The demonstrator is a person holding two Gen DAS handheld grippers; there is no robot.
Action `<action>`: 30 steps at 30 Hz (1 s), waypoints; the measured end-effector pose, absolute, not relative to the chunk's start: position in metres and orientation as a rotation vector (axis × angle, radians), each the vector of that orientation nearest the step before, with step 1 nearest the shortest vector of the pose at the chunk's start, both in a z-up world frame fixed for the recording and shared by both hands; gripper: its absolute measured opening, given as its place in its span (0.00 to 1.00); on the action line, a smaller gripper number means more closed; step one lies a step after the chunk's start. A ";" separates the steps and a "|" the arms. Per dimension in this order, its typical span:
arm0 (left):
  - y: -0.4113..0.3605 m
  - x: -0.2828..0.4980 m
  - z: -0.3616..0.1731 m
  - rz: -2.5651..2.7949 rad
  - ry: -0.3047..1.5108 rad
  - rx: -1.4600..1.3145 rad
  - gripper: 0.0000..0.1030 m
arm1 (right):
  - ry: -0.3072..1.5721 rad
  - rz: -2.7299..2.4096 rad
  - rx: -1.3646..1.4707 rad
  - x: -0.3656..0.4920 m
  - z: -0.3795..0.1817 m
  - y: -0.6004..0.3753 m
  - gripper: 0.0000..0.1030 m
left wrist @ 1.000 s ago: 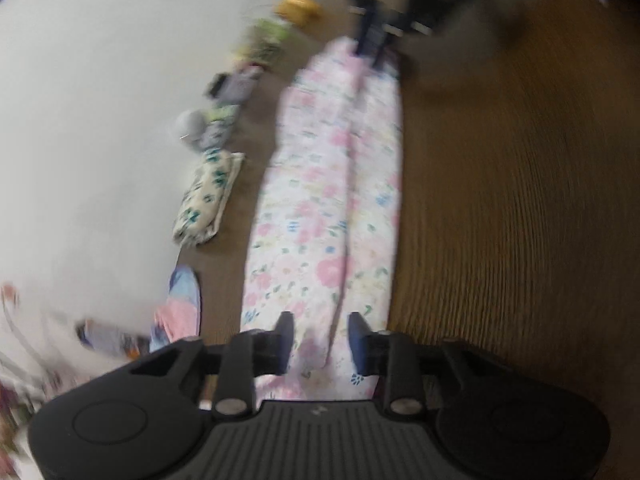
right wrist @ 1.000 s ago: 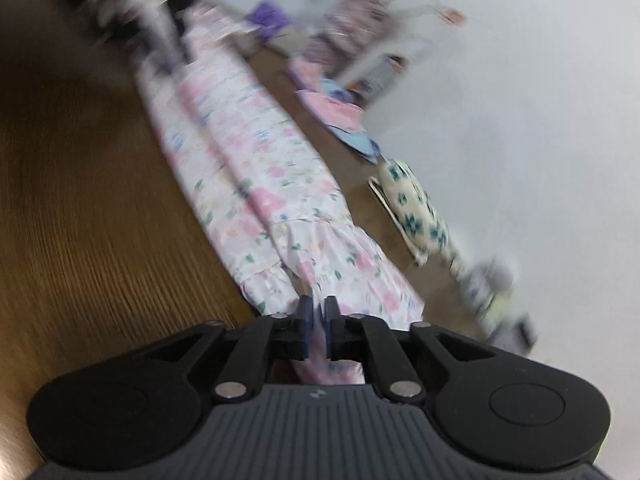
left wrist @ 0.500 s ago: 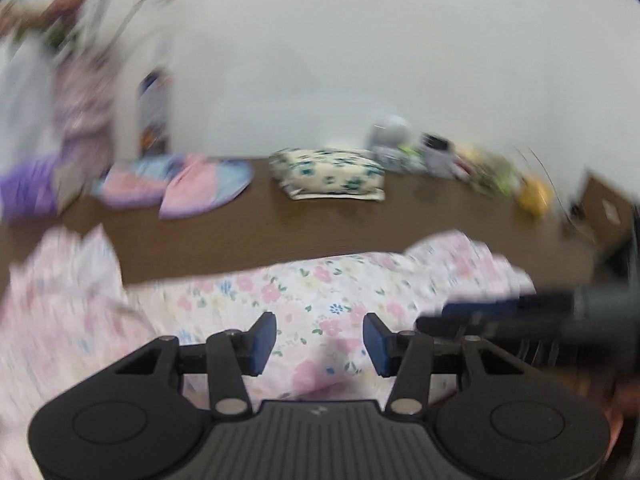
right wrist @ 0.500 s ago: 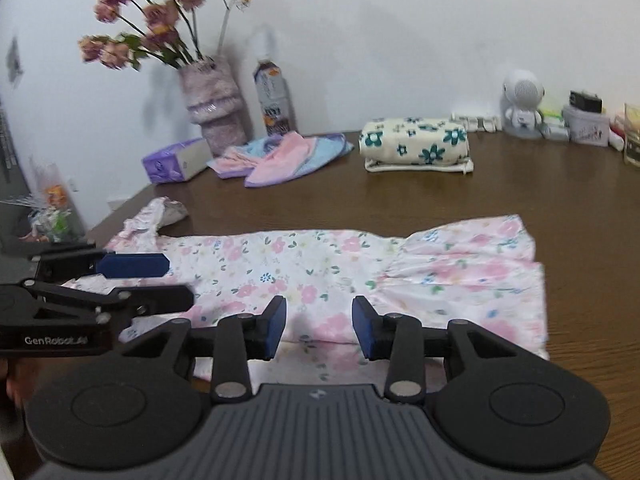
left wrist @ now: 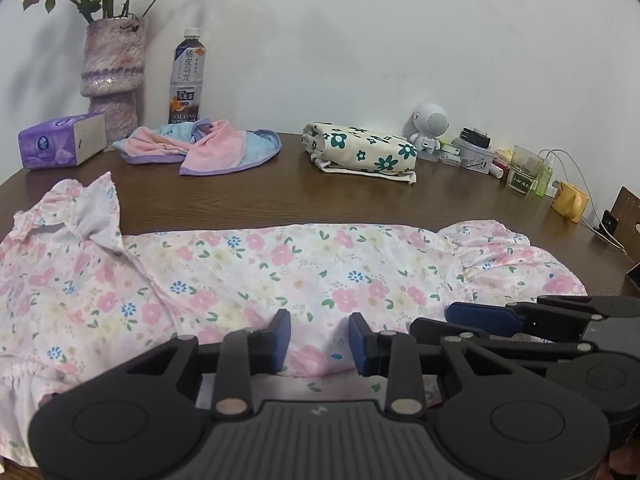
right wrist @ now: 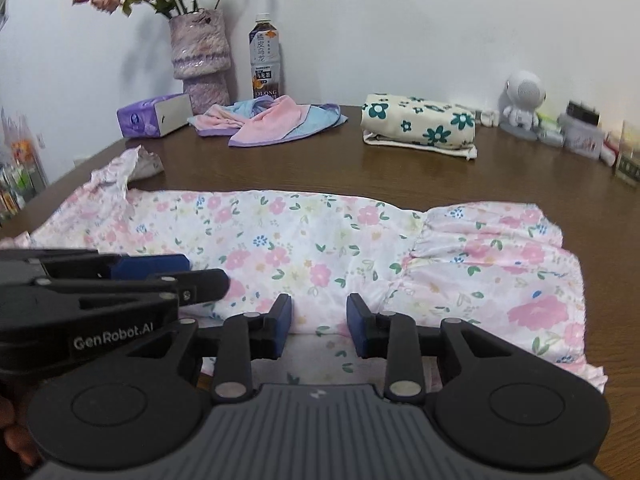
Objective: Fold clothes
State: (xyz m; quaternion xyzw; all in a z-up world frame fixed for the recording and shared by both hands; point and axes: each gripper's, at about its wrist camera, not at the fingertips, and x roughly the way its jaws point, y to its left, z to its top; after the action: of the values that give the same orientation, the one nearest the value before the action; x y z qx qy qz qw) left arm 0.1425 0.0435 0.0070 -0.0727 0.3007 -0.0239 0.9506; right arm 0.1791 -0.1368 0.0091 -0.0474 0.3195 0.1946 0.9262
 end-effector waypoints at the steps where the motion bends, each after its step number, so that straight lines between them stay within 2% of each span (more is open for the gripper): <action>1: 0.043 0.143 0.007 -0.048 0.612 -0.145 0.29 | 0.646 0.396 -0.112 0.178 0.008 -0.135 0.31; 19: 0.043 0.140 0.008 -0.043 0.614 -0.135 0.29 | 0.640 0.398 -0.087 0.176 0.008 -0.145 0.32; 22: 0.043 0.139 0.008 -0.042 0.615 -0.128 0.29 | 0.641 0.395 -0.074 0.176 0.008 -0.148 0.28; 24: 0.043 0.139 0.008 -0.044 0.615 -0.132 0.29 | 0.641 0.388 -0.064 0.177 0.008 -0.151 0.21; 30: 0.047 0.137 0.008 -0.050 0.615 -0.144 0.29 | 0.635 0.356 -0.081 0.177 0.009 -0.161 0.20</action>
State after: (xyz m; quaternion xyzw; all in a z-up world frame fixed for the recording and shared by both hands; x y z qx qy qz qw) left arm 0.1374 0.0469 0.0083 -0.0708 0.3022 -0.0248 0.9503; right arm 0.1769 -0.1606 0.0088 -0.0395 0.3103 0.1739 0.9338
